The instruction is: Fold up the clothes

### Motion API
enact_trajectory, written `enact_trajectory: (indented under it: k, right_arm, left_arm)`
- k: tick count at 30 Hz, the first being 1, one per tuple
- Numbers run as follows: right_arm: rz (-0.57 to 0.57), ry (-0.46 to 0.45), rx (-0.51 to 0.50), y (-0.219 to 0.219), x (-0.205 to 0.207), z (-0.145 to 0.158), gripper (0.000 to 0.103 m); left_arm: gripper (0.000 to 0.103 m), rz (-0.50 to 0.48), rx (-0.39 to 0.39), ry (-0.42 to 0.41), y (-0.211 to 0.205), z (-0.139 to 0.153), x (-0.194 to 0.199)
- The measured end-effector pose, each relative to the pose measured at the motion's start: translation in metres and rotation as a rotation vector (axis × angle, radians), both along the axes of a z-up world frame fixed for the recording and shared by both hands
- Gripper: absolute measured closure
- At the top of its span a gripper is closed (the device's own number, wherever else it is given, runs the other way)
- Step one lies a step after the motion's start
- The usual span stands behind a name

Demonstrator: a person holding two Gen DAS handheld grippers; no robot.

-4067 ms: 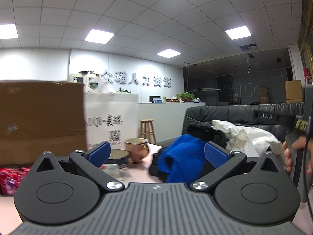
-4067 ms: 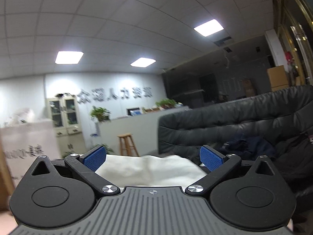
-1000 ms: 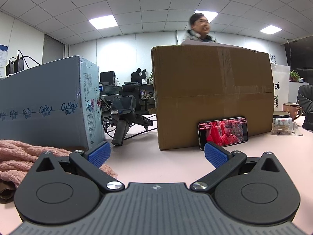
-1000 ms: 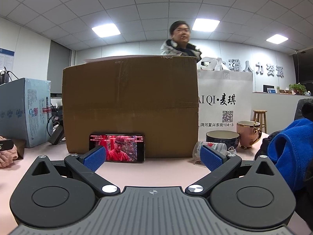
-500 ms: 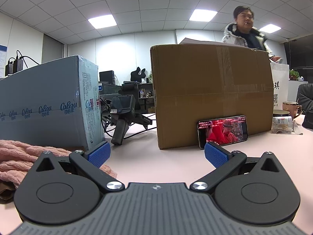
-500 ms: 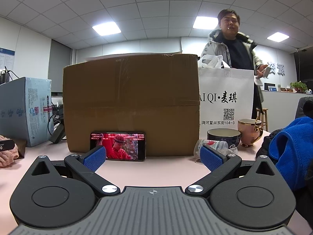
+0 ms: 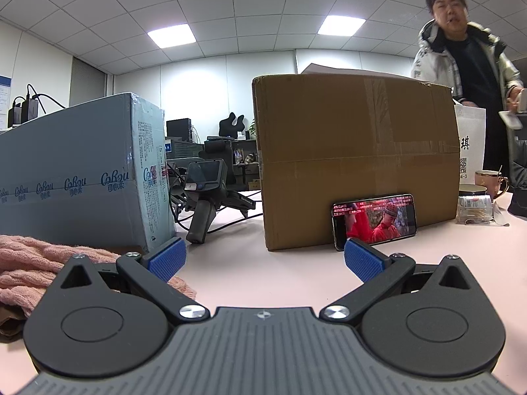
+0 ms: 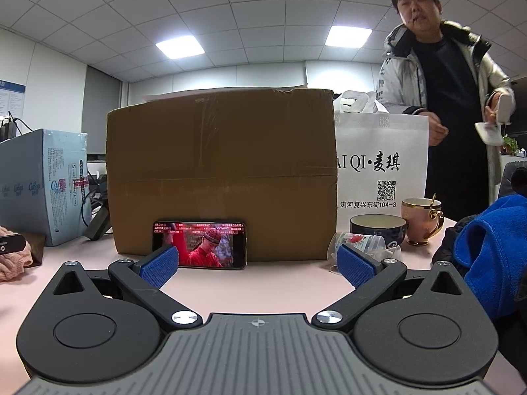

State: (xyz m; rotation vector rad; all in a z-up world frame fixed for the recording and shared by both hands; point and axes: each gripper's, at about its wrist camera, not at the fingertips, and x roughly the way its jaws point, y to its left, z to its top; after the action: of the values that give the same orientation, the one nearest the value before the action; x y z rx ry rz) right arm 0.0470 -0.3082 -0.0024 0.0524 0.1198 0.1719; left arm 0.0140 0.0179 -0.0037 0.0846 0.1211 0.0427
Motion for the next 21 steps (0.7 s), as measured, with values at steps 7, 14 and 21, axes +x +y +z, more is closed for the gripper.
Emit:
enact_trajectory:
  k: [7,14,21]
  right_arm:
    - [0.001,0.000,-0.001,0.0003,0.0001,-0.0002,0.000]
    - [0.003,0.001,-0.002,0.0008,0.0001,-0.0005,0.000]
    - [0.004,0.002,-0.001,0.0008,-0.0001,-0.0012,0.000]
  left_arm:
    - [0.000,0.000,0.000,0.000,-0.0004,-0.0001,-0.0006]
    - [0.000,-0.001,0.004,-0.001,-0.0010,-0.0002,0.0000]
    - [0.000,-0.003,0.005,-0.001,-0.0013,0.0000,0.0003]
